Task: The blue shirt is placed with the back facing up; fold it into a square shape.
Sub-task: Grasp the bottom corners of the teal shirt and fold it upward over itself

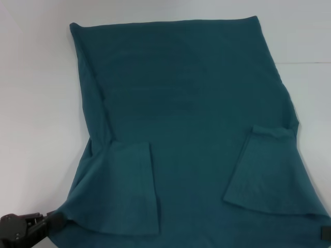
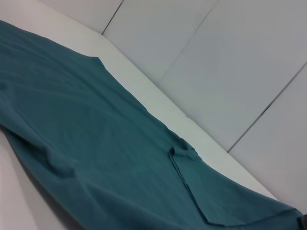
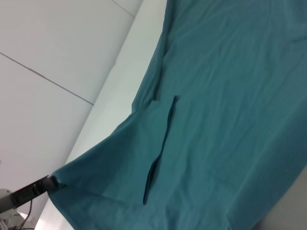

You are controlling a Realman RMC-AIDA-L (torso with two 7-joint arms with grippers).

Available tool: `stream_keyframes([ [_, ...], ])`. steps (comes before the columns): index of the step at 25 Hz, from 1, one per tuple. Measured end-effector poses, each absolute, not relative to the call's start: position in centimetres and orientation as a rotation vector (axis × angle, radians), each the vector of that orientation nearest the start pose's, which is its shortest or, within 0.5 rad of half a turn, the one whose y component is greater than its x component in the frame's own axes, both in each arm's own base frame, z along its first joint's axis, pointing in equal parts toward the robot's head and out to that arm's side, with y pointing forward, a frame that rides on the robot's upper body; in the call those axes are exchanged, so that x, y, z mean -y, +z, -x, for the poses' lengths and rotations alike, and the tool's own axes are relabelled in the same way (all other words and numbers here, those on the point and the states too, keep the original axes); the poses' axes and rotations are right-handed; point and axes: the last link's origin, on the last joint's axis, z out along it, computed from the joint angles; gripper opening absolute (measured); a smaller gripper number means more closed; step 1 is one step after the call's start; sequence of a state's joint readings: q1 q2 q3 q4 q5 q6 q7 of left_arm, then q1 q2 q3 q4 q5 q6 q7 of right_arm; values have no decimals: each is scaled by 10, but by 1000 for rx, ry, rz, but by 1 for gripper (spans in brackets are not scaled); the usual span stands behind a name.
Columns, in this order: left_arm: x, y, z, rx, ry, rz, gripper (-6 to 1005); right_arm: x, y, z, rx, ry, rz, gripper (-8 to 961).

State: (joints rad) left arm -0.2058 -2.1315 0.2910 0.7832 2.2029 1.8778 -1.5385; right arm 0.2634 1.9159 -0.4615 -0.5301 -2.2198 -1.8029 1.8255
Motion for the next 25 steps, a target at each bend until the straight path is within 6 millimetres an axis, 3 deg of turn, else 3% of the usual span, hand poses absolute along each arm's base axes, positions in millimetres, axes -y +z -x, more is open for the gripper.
stream_keyframes([
  [9,-198,34,346,1276,-884,2403,40,-204,64,-373,-1728,746,2385,63],
  [14,-207,38,344,1264,-919,2376,47,-213,69,-370,-1693,762,2378,64],
  [18,-228,44,336,1227,-967,2363,53,-233,71,-366,-1636,761,2371,64],
  [25,-288,45,314,1171,-1045,2333,62,-281,82,-350,-1518,810,2320,64],
])
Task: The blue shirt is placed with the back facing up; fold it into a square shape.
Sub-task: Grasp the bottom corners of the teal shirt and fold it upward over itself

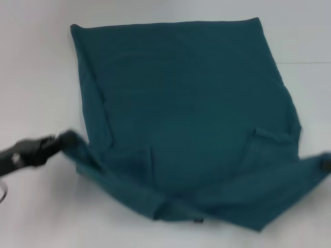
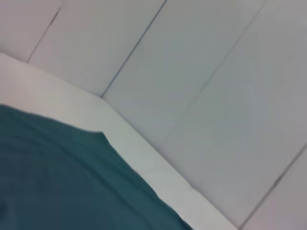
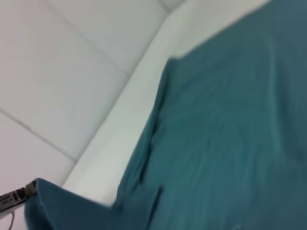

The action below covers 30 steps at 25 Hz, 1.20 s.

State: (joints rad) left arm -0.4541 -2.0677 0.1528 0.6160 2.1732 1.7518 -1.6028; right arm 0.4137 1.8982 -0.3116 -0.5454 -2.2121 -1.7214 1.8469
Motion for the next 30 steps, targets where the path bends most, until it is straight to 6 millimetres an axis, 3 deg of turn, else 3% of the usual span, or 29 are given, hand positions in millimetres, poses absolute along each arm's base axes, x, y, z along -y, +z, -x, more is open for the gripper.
stream_keyframes([
  [5,-348,35,288,1166,-1029,2260,70,-317,88,-338,-1468,807,2263,63],
  [6,-348,35,288,1166,-1029,2260,71,-326,88,-335,-1452,799,2253,63],
  [11,-393,33,270,1162,-1037,2124,78,-366,87,-321,-1374,750,2196,63],
  [22,-435,25,258,1128,-1008,1912,94,-439,72,-292,-1195,585,2062,73],
  [30,-447,19,254,1091,-980,1832,105,-476,61,-269,-1064,475,1988,87],
])
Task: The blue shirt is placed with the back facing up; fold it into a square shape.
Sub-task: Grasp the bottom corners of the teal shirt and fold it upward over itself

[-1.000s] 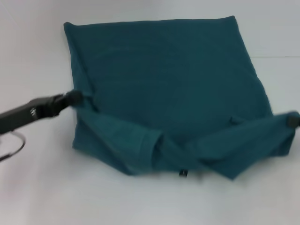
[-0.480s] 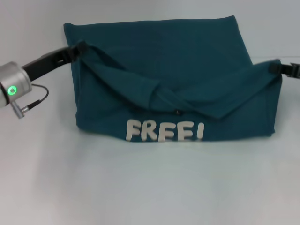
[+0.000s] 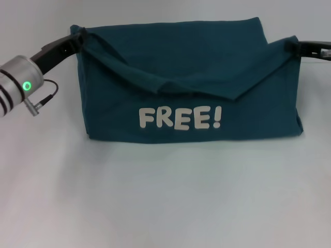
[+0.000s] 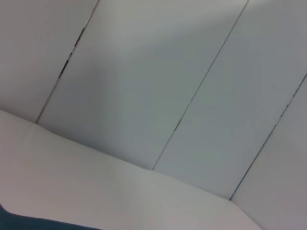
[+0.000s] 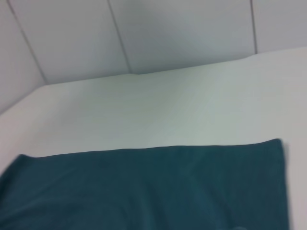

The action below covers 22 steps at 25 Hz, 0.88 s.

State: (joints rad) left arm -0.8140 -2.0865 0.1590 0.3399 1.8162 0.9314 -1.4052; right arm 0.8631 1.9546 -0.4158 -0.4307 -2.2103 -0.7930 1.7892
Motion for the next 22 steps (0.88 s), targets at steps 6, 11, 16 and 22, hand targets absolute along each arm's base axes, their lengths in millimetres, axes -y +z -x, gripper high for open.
stream_keyframes([
  [6,-448,7,254,1085,-943,1812,114,-482,50,-267,-1043,429,1961,97],
  [11,-444,3,258,1102,-942,1801,121,-480,43,-270,-1043,435,1944,106],
  [16,-441,0,261,1114,-937,1796,128,-477,38,-273,-1043,422,1939,115],
  [22,-440,-5,260,1118,-929,1802,136,-475,32,-275,-1055,414,1940,125],
])
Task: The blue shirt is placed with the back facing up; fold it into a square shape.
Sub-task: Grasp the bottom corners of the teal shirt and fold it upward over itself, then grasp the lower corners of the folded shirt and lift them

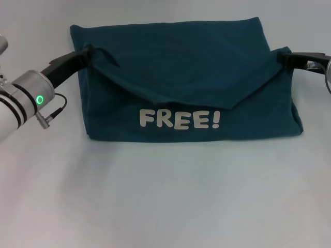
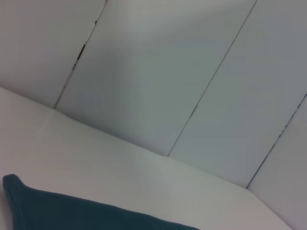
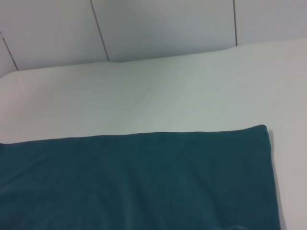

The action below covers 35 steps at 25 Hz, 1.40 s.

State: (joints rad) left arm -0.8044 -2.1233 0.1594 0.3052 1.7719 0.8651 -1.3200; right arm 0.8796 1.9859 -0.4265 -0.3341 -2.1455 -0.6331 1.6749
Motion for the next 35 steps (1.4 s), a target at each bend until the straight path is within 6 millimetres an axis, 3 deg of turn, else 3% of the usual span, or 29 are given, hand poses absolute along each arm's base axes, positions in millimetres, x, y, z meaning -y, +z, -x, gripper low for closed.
stream_keyframes([
  [9,-443,0,258,1086,-912,1827,149,-475,32,-275,-1036,401,1948,140],
  [10,-444,3,259,1085,-916,1814,223,-475,33,-274,-1033,399,1948,142],
  [12,-445,11,262,1080,-929,1783,370,-476,34,-274,-1025,395,1949,236],
  [17,-443,28,272,1087,-958,1720,598,-478,39,-273,-1013,399,1949,441],
  [21,-438,39,281,1091,-977,1685,674,-478,40,-273,-1013,399,1950,568],
  [29,-427,49,295,1095,-1006,1638,817,-479,43,-273,-1010,401,1953,580],
  [35,-413,33,305,1090,-896,1743,864,-468,41,-275,-1046,442,2017,579],
])
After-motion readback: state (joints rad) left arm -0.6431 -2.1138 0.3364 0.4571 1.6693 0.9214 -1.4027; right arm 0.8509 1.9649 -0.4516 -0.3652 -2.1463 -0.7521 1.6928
